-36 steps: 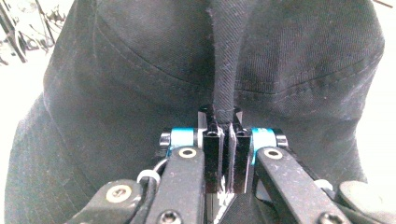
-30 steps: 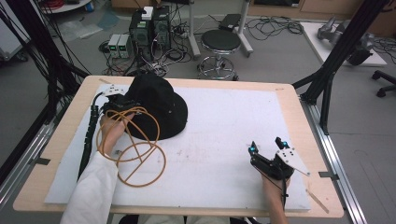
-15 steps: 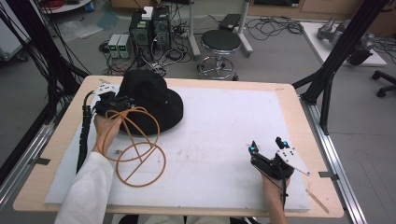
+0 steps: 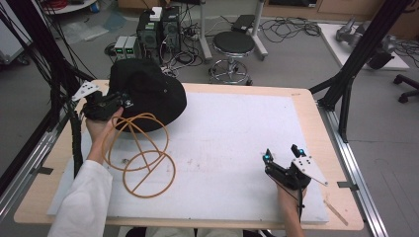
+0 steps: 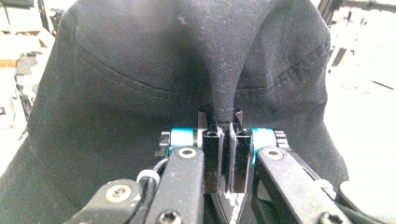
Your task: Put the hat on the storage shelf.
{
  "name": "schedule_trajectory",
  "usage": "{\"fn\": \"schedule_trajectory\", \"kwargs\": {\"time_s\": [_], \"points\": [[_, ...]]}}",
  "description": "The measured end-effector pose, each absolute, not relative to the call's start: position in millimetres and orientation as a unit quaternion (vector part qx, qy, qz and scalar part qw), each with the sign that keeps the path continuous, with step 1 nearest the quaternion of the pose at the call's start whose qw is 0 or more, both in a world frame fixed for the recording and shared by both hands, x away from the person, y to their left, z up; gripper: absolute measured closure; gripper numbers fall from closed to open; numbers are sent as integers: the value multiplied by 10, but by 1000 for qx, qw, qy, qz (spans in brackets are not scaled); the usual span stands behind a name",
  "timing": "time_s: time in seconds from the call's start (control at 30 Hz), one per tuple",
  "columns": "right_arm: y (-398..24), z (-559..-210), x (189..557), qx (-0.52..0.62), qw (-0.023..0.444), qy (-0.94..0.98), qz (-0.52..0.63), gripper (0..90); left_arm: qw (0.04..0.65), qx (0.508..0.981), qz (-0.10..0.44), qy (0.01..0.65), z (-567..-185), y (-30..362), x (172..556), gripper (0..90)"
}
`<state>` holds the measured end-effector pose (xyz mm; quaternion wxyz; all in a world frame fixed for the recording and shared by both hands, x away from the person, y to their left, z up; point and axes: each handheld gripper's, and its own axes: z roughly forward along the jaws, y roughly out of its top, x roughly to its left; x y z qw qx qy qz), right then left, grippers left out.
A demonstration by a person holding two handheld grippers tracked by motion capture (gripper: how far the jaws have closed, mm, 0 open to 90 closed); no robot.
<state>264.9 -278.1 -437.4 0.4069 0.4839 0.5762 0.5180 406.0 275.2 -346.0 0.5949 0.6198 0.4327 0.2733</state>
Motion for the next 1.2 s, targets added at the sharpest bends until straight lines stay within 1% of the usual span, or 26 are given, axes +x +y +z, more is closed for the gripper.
{"fn": "schedule_trajectory", "kwargs": {"time_s": [0.23, 0.4, 0.7, 0.8, 0.9, 1.07, 1.2], "points": [[-2782, -4371, 2654, 483, 405, 576, 519, 94, 611, 598, 308, 418, -3211, 2823, 3957, 870], [-2792, -4367, 2650, 486, 405, 573, 521, 93, 627, 585, 318, 405, -3026, 2865, 3886, 870], [-2792, -4366, 2649, 484, 405, 574, 522, 93, 659, 562, 331, 375, -2809, 2902, 3719, 869], [-2793, -4366, 2649, 485, 405, 573, 522, 93, 664, 559, 332, 370, -2782, 2918, 3692, 869], [-2792, -4367, 2649, 484, 406, 574, 522, 93, 686, 541, 327, 361, -2722, 2968, 3621, 869], [-2792, -4366, 2650, 484, 406, 574, 522, 93, 711, 525, 317, 344, -2631, 3015, 3522, 869], [-2792, -4365, 2652, 483, 406, 574, 522, 93, 718, 522, 319, 331, -2585, 3029, 3458, 869]]}}
